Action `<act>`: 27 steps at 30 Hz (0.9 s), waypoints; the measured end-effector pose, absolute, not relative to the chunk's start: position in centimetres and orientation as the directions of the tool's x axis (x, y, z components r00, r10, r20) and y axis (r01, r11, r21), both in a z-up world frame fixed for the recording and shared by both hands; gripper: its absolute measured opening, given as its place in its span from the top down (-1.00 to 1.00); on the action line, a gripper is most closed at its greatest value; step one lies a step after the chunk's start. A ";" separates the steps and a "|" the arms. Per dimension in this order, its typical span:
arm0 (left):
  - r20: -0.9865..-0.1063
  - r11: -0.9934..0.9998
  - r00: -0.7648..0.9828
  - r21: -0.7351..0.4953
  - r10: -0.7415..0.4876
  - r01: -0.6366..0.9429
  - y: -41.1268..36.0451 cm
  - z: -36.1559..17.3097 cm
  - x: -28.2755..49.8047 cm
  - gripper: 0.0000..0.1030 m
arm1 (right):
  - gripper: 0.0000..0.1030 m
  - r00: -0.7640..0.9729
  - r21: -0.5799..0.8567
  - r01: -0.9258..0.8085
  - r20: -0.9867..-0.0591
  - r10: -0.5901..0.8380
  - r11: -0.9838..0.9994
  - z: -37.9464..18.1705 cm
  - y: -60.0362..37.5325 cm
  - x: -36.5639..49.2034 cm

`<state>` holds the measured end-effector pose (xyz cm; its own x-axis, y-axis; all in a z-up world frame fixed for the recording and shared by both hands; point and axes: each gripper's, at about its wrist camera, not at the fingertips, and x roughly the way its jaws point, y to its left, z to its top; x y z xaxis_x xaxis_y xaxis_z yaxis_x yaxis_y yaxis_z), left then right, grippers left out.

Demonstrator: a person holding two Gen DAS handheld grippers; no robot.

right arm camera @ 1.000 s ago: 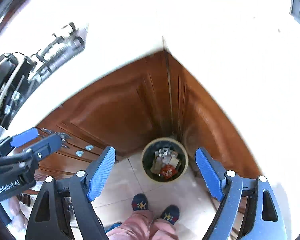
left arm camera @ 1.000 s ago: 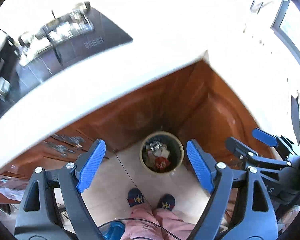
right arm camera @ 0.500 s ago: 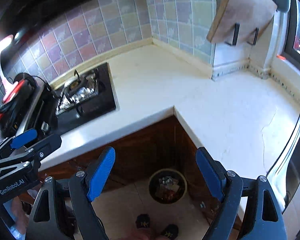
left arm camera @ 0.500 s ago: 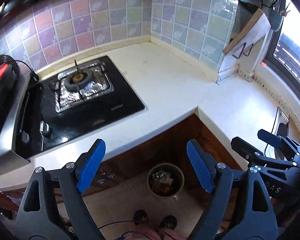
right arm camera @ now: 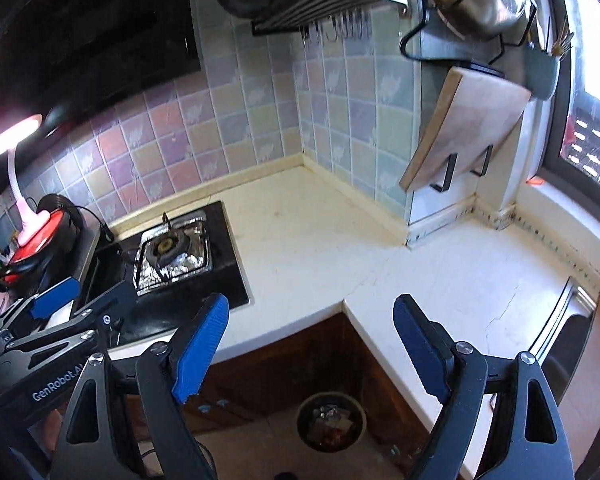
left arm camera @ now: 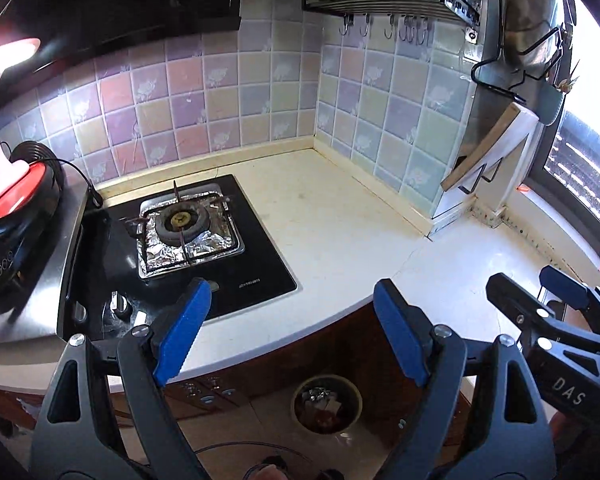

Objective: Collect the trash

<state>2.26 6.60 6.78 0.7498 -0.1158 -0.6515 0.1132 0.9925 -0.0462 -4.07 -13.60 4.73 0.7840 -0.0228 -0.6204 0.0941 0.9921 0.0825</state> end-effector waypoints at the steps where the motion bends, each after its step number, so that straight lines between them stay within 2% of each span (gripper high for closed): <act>1: -0.651 0.993 0.751 -0.041 -0.112 0.112 6.5 7.0 2.3 -0.59 | -0.67 0.791 0.081 0.096 -0.612 -0.027 0.992 5.3 -13.7 -4.4; 13: -0.629 0.989 0.765 -0.040 -0.138 0.145 4.9 8.3 1.5 -0.59 | -0.67 0.819 0.082 0.169 -0.567 -0.094 0.982 6.7 -14.2 -7.2; 27: -0.658 0.985 0.740 -0.016 -0.141 0.174 3.7 7.2 1.3 -0.59 | -0.67 0.805 0.072 0.191 -0.582 -0.114 0.979 5.2 -14.6 -7.2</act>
